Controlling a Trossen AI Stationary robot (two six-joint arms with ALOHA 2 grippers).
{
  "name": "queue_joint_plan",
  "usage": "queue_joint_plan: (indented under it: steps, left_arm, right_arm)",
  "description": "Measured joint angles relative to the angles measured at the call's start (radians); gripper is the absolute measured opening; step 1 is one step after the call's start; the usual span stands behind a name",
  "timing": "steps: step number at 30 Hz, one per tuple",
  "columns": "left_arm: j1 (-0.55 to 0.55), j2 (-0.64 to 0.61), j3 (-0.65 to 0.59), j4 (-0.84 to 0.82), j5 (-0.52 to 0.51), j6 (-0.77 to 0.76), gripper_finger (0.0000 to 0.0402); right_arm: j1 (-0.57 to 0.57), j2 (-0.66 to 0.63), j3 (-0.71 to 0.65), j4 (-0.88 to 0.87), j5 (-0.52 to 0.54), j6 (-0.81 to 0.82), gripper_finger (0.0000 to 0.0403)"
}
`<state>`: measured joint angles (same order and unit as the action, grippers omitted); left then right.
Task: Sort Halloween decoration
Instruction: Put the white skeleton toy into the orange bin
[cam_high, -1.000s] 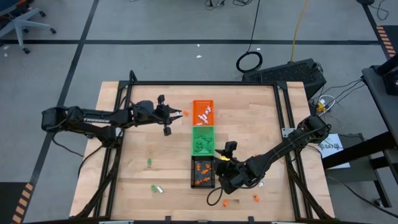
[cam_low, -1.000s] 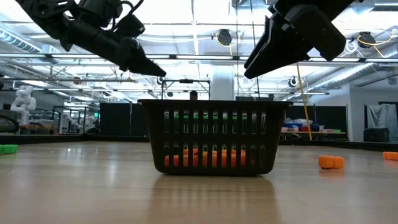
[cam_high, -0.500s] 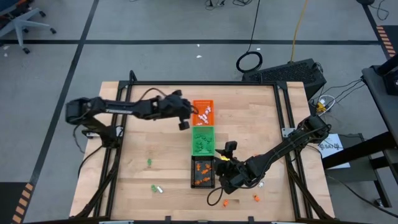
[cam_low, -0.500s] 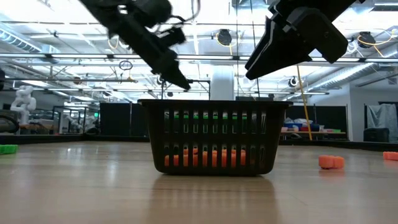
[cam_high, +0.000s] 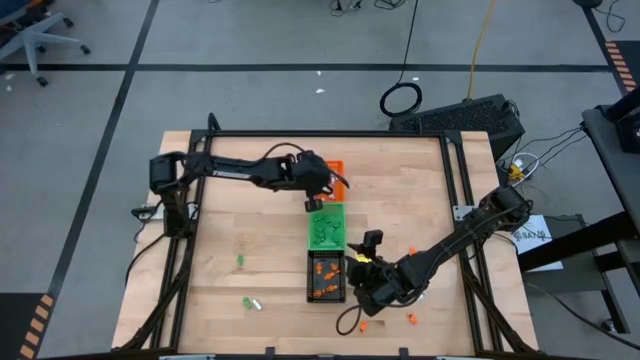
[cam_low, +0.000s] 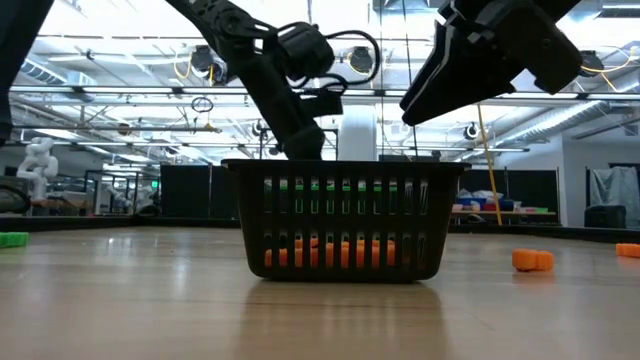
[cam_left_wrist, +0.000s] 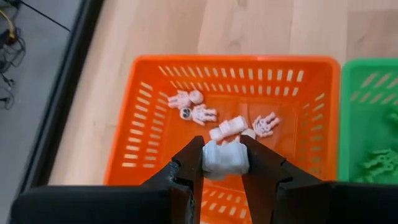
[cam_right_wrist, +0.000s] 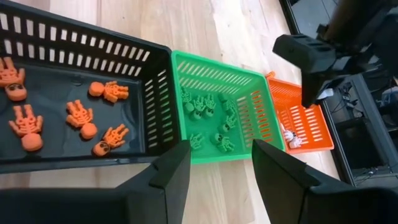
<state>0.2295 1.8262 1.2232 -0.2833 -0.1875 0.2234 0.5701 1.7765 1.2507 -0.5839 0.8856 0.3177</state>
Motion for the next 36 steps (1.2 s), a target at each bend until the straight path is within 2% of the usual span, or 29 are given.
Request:
queue_joint_plan:
  steps: [5, 13, 17, 23, 27, 31, 36]
  left_arm:
    - [0.0, 0.019, 0.014, -0.035, 0.0, -0.003, 0.0098]
    - [0.005, 0.018, 0.014, -0.022, -0.007, -0.039, 0.0206]
    - [0.0, 0.013, 0.014, -0.022, 0.057, -0.11, 0.0245]
    - [-0.024, -0.061, 0.014, -0.081, 0.066, -0.164, 0.0264]
    - [-0.072, -0.162, 0.012, -0.183, 0.067, -0.268, 0.0265]
    - [-0.162, -0.269, -0.055, -0.155, 0.06, -0.28, 0.0265]
    - [-0.29, -0.361, -0.182, -0.051, -0.025, -0.307, 0.0265]
  right_arm:
    - [0.008, 0.0, 0.0, -0.005, 0.001, 0.012, 0.0159]
    - [0.017, 0.0, 0.0, -0.006, 0.0, 0.021, 0.0159]
    - [0.031, 0.0, 0.0, -0.006, 0.007, 0.041, 0.0159]
    - [0.054, -0.003, 0.0, -0.042, 0.008, 0.072, 0.0159]
    - [0.073, -0.049, -0.001, -0.115, 0.002, 0.189, 0.0158]
    - [0.092, -0.131, 0.013, -0.19, -0.106, 0.307, 0.0154]
    - [0.096, -0.215, 0.014, -0.267, -0.345, 0.352, 0.0153]
